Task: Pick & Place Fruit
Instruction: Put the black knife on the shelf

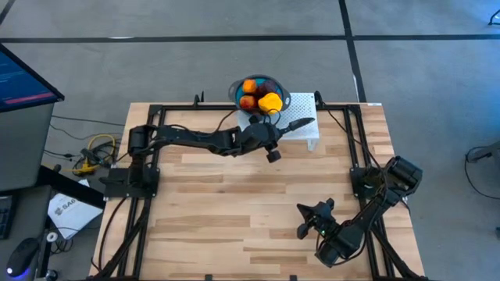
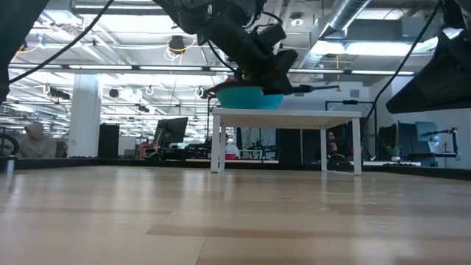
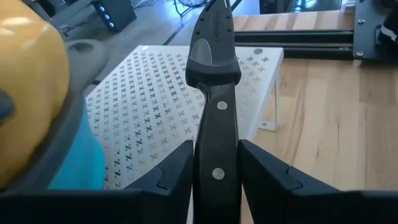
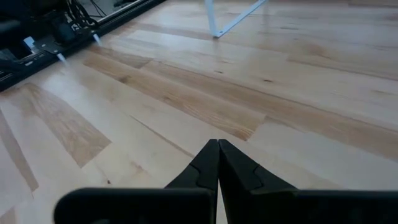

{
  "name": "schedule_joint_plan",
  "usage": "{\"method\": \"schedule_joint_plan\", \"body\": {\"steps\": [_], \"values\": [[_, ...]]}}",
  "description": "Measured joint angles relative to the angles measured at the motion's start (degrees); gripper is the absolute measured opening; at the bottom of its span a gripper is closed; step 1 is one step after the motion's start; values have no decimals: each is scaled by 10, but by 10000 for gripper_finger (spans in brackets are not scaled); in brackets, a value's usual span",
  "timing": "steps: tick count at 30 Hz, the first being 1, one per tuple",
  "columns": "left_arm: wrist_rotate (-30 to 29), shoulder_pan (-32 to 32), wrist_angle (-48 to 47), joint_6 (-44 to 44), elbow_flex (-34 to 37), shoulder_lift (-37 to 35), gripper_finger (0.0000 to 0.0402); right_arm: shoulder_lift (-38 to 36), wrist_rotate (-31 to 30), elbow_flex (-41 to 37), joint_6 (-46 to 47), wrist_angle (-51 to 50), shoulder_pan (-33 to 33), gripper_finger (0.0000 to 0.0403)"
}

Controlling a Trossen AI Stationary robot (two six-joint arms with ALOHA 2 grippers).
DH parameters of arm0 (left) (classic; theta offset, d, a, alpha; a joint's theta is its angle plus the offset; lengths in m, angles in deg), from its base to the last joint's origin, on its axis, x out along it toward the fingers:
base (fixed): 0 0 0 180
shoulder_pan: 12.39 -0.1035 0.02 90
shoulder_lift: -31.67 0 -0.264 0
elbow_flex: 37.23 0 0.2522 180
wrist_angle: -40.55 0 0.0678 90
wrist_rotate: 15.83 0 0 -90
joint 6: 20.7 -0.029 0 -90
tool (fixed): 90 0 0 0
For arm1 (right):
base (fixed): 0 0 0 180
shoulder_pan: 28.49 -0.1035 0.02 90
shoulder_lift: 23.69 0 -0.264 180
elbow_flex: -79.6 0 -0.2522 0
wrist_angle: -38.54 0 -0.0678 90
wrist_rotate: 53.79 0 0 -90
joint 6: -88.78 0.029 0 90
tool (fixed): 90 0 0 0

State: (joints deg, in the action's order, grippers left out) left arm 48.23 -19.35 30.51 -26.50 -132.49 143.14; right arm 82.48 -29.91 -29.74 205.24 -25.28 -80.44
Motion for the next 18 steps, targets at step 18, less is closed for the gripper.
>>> {"method": "schedule_joint_plan", "body": {"steps": [18], "values": [[0, 1, -28, 6, 6, -4, 117, 0, 0, 0, -24, 29, 4, 1]]}}
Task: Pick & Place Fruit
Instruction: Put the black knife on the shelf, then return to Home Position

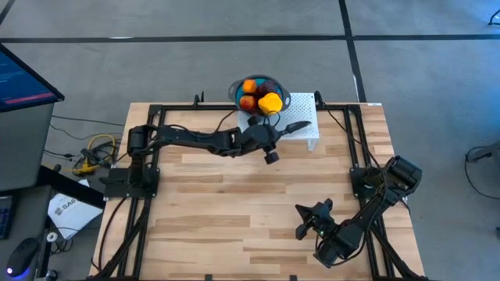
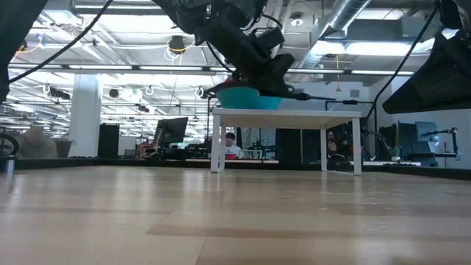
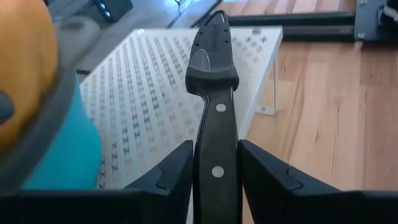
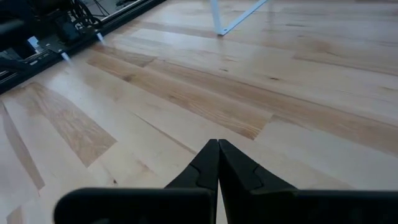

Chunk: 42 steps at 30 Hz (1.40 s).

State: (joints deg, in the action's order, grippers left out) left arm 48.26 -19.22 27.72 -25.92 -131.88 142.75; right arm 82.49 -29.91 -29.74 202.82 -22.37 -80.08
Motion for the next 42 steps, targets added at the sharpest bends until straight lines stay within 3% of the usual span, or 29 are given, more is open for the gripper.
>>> {"method": "schedule_joint_plan", "body": {"steps": [18, 32, 42], "values": [[-22, -14, 1, 27, 26, 0, 120, 0, 0, 0, -1, 9, 0, 1], [-35, -25, 2, 37, 26, 0, 210, 0, 0, 0, 0, 15, 0, 1], [-71, -25, 2, 11, 26, 0, 208, 0, 0, 0, 0, 19, 0, 1]]}}
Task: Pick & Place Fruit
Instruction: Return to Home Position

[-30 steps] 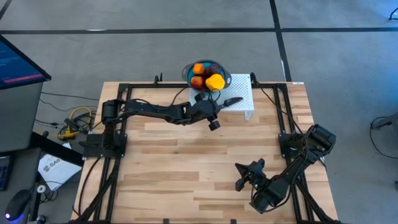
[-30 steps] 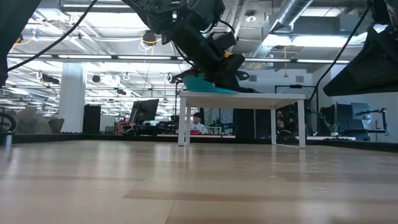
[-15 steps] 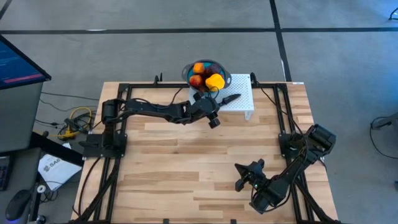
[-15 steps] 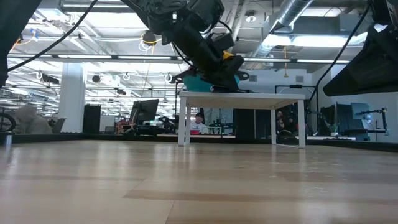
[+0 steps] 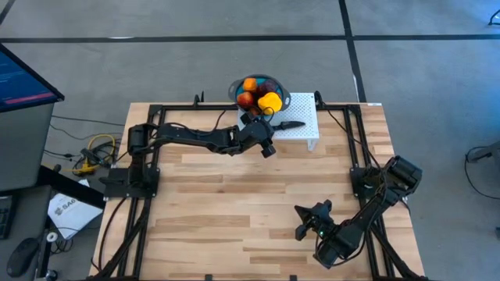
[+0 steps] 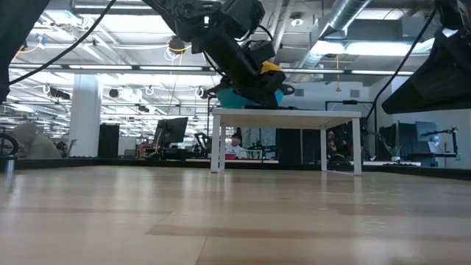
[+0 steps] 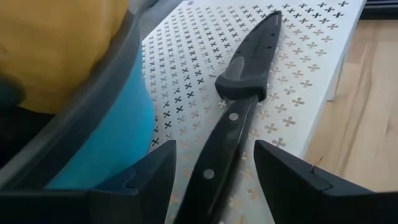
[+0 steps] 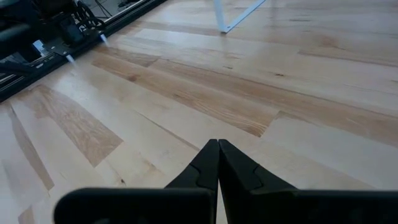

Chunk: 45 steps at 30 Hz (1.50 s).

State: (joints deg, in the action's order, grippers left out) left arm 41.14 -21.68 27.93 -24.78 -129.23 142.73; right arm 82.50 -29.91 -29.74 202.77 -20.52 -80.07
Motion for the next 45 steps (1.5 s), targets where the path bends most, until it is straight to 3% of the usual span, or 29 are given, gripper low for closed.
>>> {"method": "schedule_joint_plan", "body": {"steps": [12, 17, 21, 26, 34, 37, 40, 45], "values": [[5, 54, -12, -2, 0, -51, 205, 0, 0, 0, 0, 0, 0, 1], [92, 96, -40, 0, 15, -98, 205, 0, 0, 0, -1, 0, 0, 1], [170, 138, -36, -1, 96, -174, 205, 0, 0, 0, -1, 5, 0, 1], [189, 174, -11, 13, 278, -337, 205, 0, 0, 0, -18, 15, 6, 1], [210, 176, 57, 68, 548, -689, 205, 0, 0, 0, -86, 39, 63, 1], [234, 145, 65, 76, 615, -820, 205, 0, 0, 0, -130, 64, 88, 1], [296, 101, 67, 83, 657, -930, 205, 0, 1, 0, -172, 91, 110, 1], [362, 39, 68, 116, 702, -1050, 205, 0, 2, 0, -219, 131, 140, 1]]}}
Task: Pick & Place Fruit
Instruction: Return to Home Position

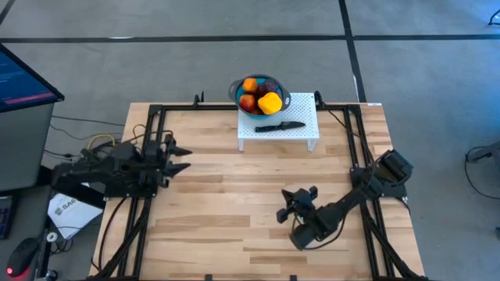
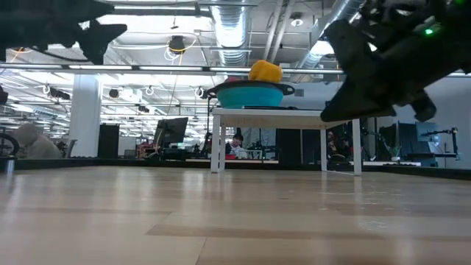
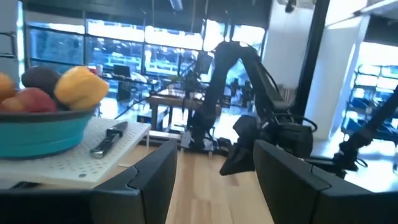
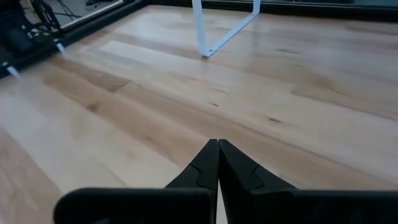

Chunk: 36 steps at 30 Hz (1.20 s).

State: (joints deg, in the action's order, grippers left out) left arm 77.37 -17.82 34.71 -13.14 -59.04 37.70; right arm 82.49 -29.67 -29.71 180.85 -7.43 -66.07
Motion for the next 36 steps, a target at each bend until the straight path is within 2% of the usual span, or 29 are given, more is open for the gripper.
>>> {"method": "schedule_joint_plan", "body": {"steps": [6, 14, 17, 23, 25, 30, 36], "values": [[1, -11, -1, 17, 53, -52, 205, 0, 3, 0, -12, 29, 25, 1], [-13, -4, -4, -8, 77, -57, 197, 0, 30, 0, -12, 31, 38, 1], [-13, -4, -5, -16, 77, -57, 165, 0, 31, 0, -12, 31, 44, 1], [-13, -4, -46, -28, 77, -57, 36, 0, 31, 0, -11, 33, 55, 1], [-5, -4, -56, -28, 77, -57, 11, 0, 37, 0, -21, 42, 57, 1], [-2, -4, -60, -41, 77, -57, 5, -20, 107, 0, -144, 48, 59, 1], [-2, -4, -61, -43, 77, -57, 5, -112, 190, -15, -331, 55, 58, 0]]}}
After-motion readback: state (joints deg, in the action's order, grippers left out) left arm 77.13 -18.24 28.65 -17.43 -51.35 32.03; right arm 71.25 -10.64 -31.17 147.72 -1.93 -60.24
